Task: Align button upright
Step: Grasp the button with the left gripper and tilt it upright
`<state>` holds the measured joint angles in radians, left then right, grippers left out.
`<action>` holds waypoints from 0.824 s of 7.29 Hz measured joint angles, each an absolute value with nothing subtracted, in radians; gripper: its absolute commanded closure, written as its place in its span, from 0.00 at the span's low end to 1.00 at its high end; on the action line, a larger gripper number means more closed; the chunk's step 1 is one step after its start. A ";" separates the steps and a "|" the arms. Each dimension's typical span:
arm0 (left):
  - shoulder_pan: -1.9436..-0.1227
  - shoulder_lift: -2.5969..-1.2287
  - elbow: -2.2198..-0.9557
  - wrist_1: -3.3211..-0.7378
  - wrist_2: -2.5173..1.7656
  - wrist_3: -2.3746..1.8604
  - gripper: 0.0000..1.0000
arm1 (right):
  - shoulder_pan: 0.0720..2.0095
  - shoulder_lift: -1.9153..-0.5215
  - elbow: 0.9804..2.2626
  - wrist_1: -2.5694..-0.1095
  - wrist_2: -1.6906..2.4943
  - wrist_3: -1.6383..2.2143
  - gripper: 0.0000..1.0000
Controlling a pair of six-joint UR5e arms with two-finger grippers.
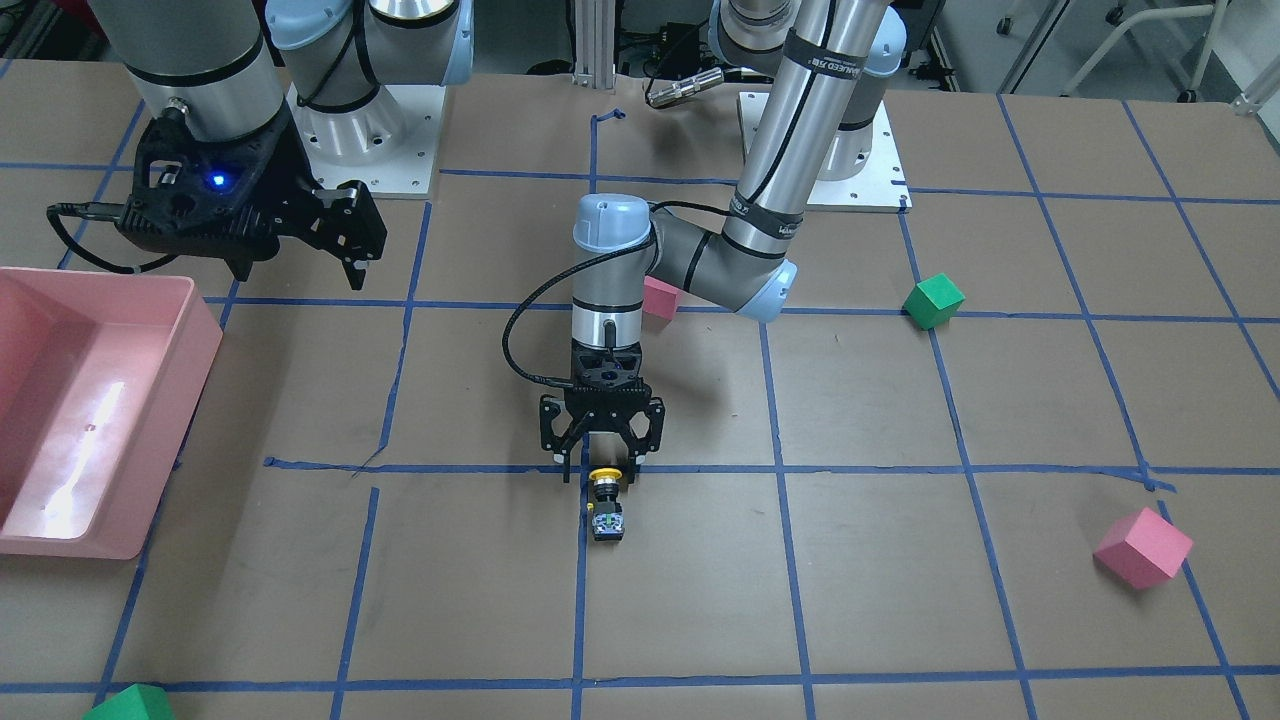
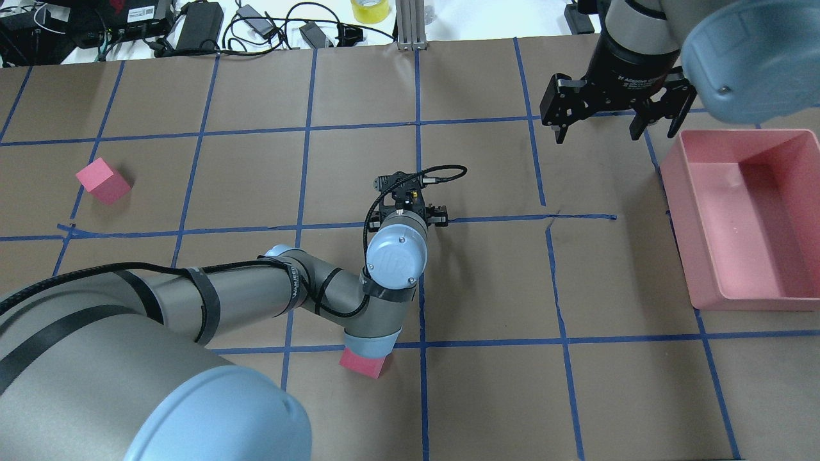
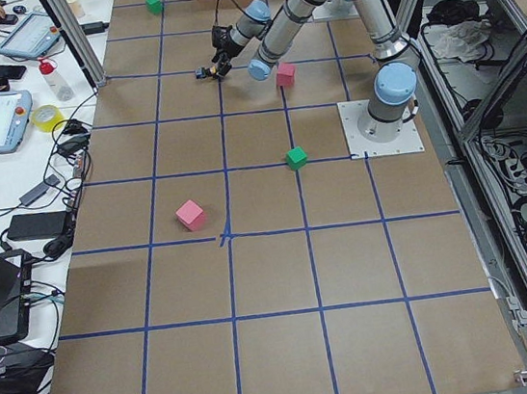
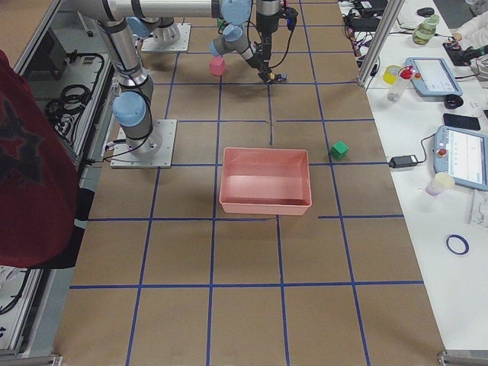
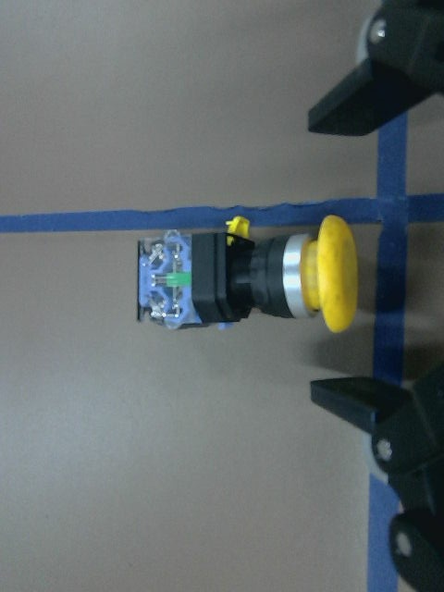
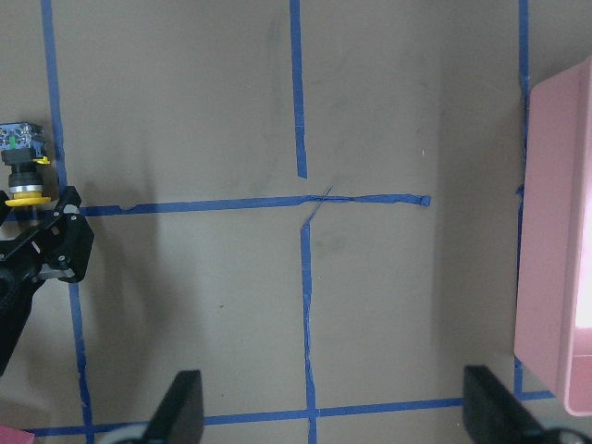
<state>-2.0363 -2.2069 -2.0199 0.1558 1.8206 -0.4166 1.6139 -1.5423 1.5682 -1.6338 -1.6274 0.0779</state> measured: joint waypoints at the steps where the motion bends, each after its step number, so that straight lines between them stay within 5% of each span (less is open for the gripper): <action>1: -2.036 -2.206 -2.019 0.155 1.822 -0.414 0.95 | 1.614 -1.542 1.571 -1.630 -1.624 0.073 0.00; 6: -2.034 -2.143 -1.958 0.047 1.807 -0.500 1.00 | 1.615 -1.543 1.575 -1.630 -1.616 0.066 0.00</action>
